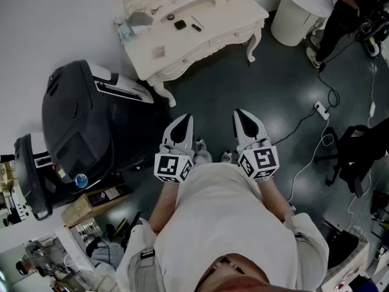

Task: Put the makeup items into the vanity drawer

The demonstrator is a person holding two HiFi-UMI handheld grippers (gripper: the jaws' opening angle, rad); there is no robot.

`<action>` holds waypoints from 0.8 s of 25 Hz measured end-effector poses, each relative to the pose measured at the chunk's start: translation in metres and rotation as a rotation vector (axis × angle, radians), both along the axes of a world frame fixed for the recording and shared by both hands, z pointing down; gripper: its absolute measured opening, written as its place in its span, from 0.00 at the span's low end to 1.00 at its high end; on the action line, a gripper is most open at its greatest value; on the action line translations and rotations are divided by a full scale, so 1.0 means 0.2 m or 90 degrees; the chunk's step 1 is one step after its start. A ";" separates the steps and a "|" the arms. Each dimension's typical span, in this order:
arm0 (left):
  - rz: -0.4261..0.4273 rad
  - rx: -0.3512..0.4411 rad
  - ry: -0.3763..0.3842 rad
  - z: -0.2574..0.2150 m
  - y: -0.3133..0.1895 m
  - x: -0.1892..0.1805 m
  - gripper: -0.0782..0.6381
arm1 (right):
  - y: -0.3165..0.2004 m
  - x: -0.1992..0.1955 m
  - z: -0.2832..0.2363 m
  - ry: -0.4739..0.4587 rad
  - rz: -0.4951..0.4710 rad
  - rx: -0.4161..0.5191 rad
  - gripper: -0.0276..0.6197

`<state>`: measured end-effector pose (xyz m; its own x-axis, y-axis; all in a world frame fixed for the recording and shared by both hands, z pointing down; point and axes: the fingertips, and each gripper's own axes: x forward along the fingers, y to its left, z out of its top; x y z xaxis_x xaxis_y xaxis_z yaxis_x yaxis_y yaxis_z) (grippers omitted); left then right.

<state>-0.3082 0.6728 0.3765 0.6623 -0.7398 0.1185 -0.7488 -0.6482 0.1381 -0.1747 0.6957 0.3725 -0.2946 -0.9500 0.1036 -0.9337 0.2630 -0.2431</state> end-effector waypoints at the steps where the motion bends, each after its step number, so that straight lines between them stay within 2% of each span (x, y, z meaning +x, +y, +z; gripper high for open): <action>1: -0.004 0.002 0.002 0.00 0.01 0.00 0.11 | 0.01 0.00 0.00 0.000 -0.002 0.002 0.05; 9: -0.013 0.004 0.010 0.02 0.09 0.05 0.11 | 0.09 0.06 0.00 0.013 -0.002 0.010 0.05; 16: -0.008 0.027 0.013 -0.02 0.08 0.15 0.11 | 0.13 0.15 -0.01 0.021 0.005 0.022 0.05; 20: 0.001 0.024 0.012 0.00 0.08 0.20 0.11 | 0.14 0.19 0.01 0.021 0.016 0.018 0.05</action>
